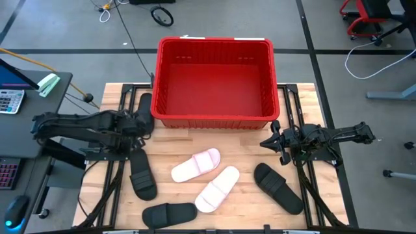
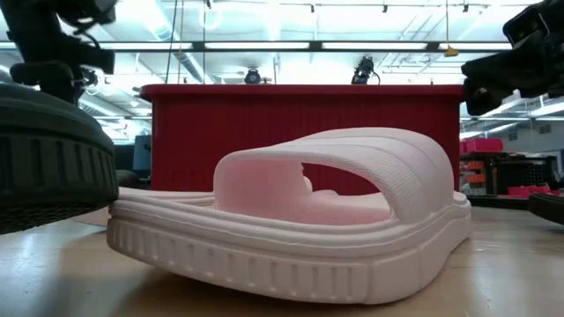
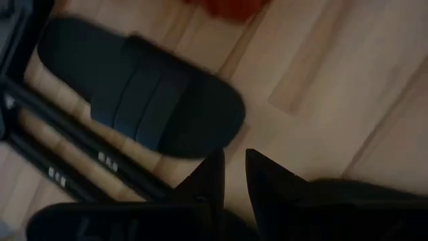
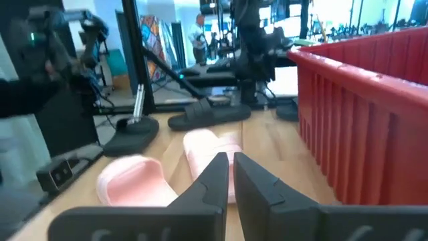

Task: Pick and place slides into bin
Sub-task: Put the black slide into the red bin

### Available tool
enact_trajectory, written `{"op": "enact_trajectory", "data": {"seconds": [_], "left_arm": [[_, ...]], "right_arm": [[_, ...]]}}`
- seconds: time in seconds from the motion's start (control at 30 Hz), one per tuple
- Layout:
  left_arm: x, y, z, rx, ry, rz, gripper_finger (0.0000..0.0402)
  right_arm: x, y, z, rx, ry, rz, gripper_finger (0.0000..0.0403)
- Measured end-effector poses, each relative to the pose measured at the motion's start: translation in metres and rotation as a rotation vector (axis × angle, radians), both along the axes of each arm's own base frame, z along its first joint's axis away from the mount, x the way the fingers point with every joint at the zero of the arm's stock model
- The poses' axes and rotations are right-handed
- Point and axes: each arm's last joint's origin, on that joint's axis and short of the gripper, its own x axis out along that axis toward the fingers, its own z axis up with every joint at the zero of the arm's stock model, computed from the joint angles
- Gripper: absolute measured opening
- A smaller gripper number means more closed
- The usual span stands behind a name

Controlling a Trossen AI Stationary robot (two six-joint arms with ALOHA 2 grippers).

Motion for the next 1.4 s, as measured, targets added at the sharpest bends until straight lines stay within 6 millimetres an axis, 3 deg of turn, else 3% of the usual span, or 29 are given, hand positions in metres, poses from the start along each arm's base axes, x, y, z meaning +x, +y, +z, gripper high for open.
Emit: {"op": "enact_trajectory", "data": {"seconds": [0.47, 0.7, 0.87, 1.13, 1.4], "left_arm": [[0.041, 0.003, -0.018, 0.073, -0.023, 0.166, 0.0066], [0.04, 0.003, -0.041, 0.079, -0.002, 0.334, 0.0069], [0.032, -0.001, -0.06, 0.056, 0.028, 0.425, 0.0092], [0.03, -0.013, -0.076, -0.018, 0.082, 0.266, 0.0157], [0.031, -0.012, -0.075, 0.071, 0.06, 0.238, 0.0197]], "right_arm": [[-0.004, -0.001, 0.026, -0.156, -0.299, -0.036, 0.0032], [-0.004, 0.0, 0.028, -0.093, -0.305, -0.003, 0.0032], [-0.004, 0.0, 0.027, -0.081, -0.301, 0.009, 0.0032], [-0.004, 0.0, 0.027, -0.048, -0.29, 0.014, 0.0032], [-0.002, 0.001, 0.024, -0.033, -0.257, 0.023, 0.0032]]}}
